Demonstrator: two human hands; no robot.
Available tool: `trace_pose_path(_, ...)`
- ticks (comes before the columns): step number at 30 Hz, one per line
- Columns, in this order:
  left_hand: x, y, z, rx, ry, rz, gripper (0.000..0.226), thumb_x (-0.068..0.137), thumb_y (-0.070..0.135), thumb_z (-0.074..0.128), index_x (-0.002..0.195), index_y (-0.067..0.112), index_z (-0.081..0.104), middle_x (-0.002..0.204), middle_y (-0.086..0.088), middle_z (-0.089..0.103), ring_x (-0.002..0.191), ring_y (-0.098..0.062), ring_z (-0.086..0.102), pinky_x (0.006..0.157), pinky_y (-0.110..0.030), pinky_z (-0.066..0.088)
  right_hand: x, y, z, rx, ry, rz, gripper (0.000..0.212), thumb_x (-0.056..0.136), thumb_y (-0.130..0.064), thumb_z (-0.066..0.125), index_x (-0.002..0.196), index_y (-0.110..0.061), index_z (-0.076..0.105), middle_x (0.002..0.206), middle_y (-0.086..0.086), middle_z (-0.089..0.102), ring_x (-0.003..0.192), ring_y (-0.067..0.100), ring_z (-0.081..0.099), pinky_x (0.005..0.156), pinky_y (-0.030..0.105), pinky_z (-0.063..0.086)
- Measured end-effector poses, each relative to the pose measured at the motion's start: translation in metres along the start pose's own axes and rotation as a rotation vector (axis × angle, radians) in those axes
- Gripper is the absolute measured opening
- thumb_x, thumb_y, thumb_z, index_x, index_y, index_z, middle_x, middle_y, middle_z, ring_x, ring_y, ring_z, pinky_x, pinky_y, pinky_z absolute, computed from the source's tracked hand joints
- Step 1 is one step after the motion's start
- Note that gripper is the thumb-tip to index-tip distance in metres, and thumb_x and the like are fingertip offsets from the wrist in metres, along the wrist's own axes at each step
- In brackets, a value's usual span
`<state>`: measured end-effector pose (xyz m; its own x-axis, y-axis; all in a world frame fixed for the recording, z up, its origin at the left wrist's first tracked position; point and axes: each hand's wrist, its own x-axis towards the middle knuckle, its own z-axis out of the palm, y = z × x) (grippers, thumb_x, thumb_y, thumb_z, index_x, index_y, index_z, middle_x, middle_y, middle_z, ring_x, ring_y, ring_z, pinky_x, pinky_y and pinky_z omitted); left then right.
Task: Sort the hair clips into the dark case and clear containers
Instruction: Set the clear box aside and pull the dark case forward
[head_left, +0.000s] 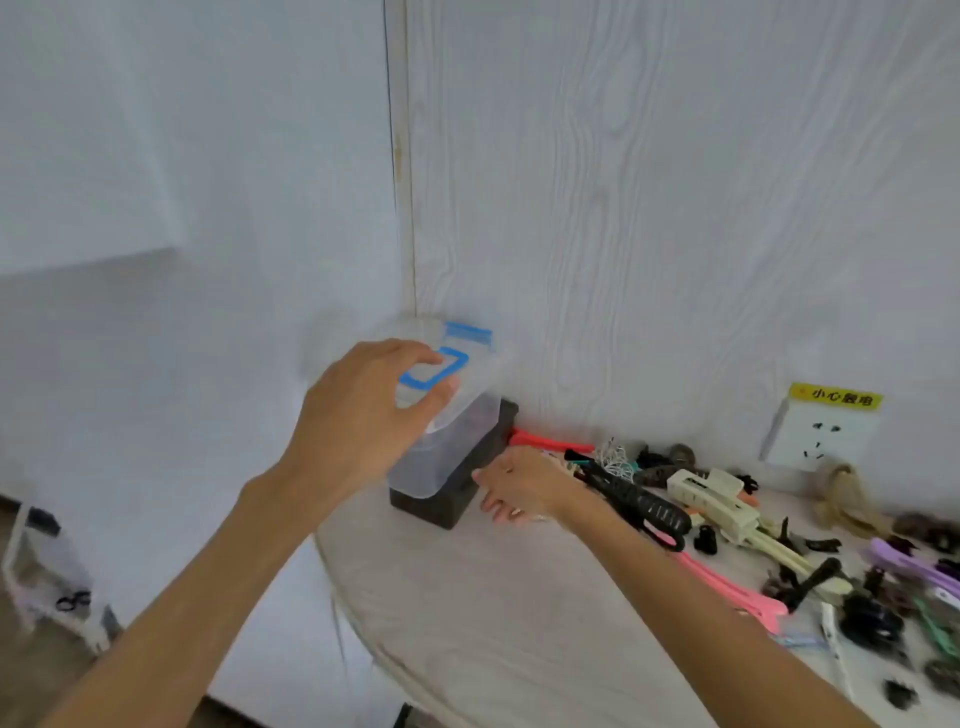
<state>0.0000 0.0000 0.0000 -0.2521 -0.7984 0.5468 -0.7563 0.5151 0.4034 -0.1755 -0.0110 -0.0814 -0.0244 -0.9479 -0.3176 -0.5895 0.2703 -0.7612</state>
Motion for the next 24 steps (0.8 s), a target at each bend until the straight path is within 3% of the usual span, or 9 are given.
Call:
trace_pose_path(3,-0.015,-0.007,0.004,0.091,0.032,0.078,0.047,0.082,0.055,0.058,0.122,0.031,0.056,0.130,0.013,0.054,0.122,-0.009,0.045,0.095,-0.024,0.036,-0.010,0.004,0.014,-0.041,0.071,-0.025,0.035,0.096,-0.030,0.045,0.114,-0.002,0.058,0.099,0.015,0.068,0.060,0.012,0.057,0.058,0.022,0.047)
trace_pose_path(9,-0.025,-0.016,0.007,0.109,-0.054,0.095,0.061,0.079,0.047,0.065,0.132,0.023,0.049,0.136,0.002,0.051,0.126,-0.018,0.043,0.105,-0.028,0.030,-0.041,0.004,0.040,0.061,0.102,-0.057,0.019,0.097,-0.028,0.044,0.101,-0.010,0.052,0.088,0.009,0.061,0.060,0.013,0.055,0.058,0.021,0.045)
trace_pose_path(13,-0.023,-0.023,0.012,0.141,-0.074,0.116,0.054,0.083,0.048,0.060,0.132,0.025,0.050,0.135,0.004,0.053,0.123,-0.016,0.047,0.107,-0.032,0.030,-0.035,-0.002,0.046,0.132,0.176,0.005,0.041,0.099,-0.034,0.035,0.121,-0.003,0.049,0.105,0.017,0.065,0.067,0.018,0.060,0.060,0.022,0.047)
trace_pose_path(16,-0.025,-0.030,0.018,0.148,-0.036,0.140,0.051,0.086,0.049,0.056,0.131,0.026,0.051,0.134,0.006,0.054,0.121,-0.014,0.048,0.107,-0.032,0.029,-0.023,-0.007,0.052,0.169,0.192,0.068,0.050,0.099,-0.039,0.031,0.126,0.001,0.046,0.104,0.017,0.065,0.070,0.022,0.062,0.058,0.022,0.048)
trace_pose_path(19,-0.027,-0.040,0.017,0.108,0.020,0.138,0.051,0.085,0.052,0.055,0.130,0.029,0.052,0.135,0.007,0.053,0.121,-0.015,0.049,0.105,-0.030,0.031,-0.009,-0.011,0.050,0.182,0.206,0.090,0.053,0.095,-0.044,0.037,0.122,0.000,0.050,0.094,0.013,0.064,0.060,0.018,0.062,0.057,0.023,0.050)
trace_pose_path(24,-0.027,-0.043,0.009,0.079,0.018,0.143,0.051,0.083,0.054,0.057,0.129,0.033,0.052,0.133,0.010,0.054,0.117,-0.013,0.051,0.095,-0.028,0.040,-0.008,-0.017,0.039,0.354,0.061,0.090,0.037,0.091,-0.034,0.054,0.112,-0.004,0.050,0.087,0.008,0.056,0.070,0.019,0.061,0.065,0.027,0.056)
